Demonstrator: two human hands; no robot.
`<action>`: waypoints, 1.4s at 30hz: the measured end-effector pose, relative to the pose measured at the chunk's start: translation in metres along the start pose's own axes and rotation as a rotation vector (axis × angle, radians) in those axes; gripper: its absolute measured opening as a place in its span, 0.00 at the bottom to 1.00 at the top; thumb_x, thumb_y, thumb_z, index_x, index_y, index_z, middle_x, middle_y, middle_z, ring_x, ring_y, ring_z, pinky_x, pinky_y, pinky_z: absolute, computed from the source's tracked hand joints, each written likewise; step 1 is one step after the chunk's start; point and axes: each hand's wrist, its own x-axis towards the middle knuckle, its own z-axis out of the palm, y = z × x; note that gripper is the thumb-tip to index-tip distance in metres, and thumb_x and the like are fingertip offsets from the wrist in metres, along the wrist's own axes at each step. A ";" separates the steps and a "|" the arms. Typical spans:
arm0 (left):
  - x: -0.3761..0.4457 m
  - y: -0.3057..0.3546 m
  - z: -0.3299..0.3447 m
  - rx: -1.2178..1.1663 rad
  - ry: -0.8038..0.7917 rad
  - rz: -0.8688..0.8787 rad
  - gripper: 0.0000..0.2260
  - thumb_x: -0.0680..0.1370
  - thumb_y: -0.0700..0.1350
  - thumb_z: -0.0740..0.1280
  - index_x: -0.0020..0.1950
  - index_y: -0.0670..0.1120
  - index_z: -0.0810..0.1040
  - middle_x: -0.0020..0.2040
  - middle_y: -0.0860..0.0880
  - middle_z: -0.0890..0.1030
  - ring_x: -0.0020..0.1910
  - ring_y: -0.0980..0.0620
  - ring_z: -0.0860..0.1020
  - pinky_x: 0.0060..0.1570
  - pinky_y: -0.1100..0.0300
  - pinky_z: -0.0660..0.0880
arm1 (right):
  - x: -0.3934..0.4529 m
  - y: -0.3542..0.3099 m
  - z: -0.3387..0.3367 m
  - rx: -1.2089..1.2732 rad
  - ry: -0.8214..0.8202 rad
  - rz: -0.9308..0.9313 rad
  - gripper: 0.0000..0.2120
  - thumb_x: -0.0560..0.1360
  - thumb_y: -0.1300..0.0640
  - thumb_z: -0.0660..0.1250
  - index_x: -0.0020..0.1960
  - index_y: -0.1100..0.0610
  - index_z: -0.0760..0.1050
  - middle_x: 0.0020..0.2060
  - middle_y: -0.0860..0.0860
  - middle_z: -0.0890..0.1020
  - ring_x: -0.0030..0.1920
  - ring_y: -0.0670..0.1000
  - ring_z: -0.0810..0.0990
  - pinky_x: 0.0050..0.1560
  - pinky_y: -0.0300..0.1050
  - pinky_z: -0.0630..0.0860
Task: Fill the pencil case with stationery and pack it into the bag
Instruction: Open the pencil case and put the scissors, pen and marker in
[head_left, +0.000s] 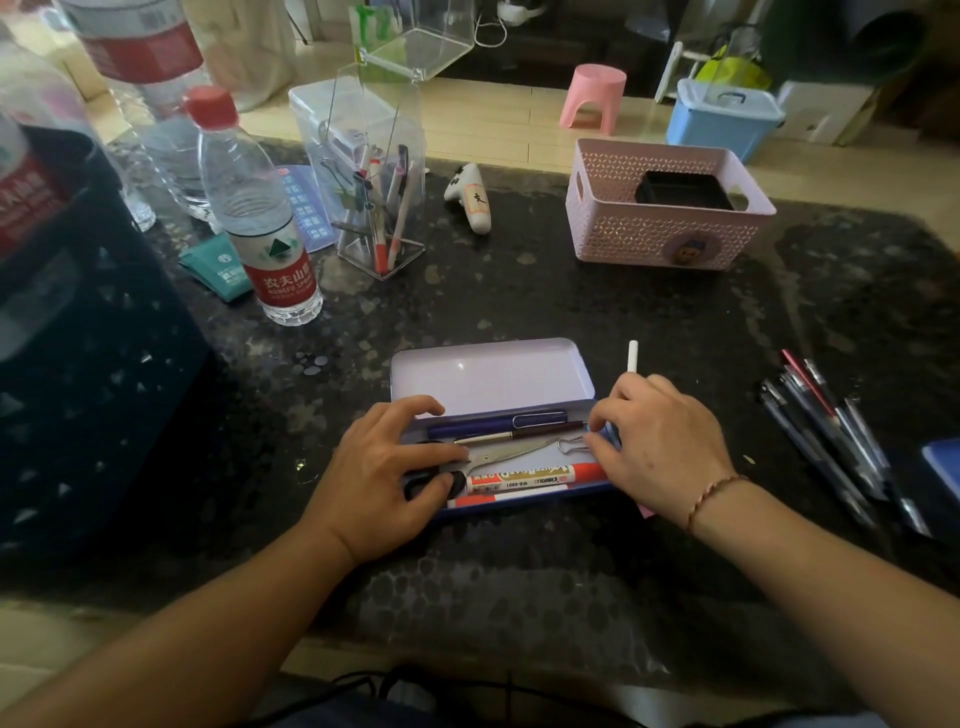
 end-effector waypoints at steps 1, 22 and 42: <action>0.000 0.000 0.000 0.006 -0.001 0.005 0.15 0.73 0.58 0.63 0.55 0.57 0.83 0.65 0.52 0.73 0.60 0.53 0.71 0.58 0.45 0.73 | -0.001 0.001 -0.001 0.005 -0.002 -0.008 0.14 0.74 0.40 0.63 0.53 0.46 0.79 0.46 0.44 0.75 0.47 0.45 0.71 0.45 0.39 0.74; -0.002 0.000 0.000 -0.007 0.000 -0.007 0.18 0.73 0.58 0.62 0.60 0.57 0.80 0.66 0.52 0.72 0.61 0.53 0.70 0.59 0.47 0.71 | -0.018 0.054 -0.028 0.315 -0.090 0.286 0.10 0.68 0.41 0.71 0.42 0.45 0.77 0.38 0.44 0.80 0.38 0.43 0.78 0.41 0.44 0.78; 0.000 0.004 -0.001 0.045 0.041 0.005 0.32 0.69 0.65 0.66 0.71 0.56 0.68 0.71 0.52 0.68 0.67 0.49 0.67 0.65 0.42 0.67 | -0.001 -0.016 -0.029 0.427 -0.086 -0.235 0.10 0.74 0.55 0.70 0.54 0.48 0.76 0.48 0.41 0.78 0.48 0.42 0.76 0.51 0.36 0.75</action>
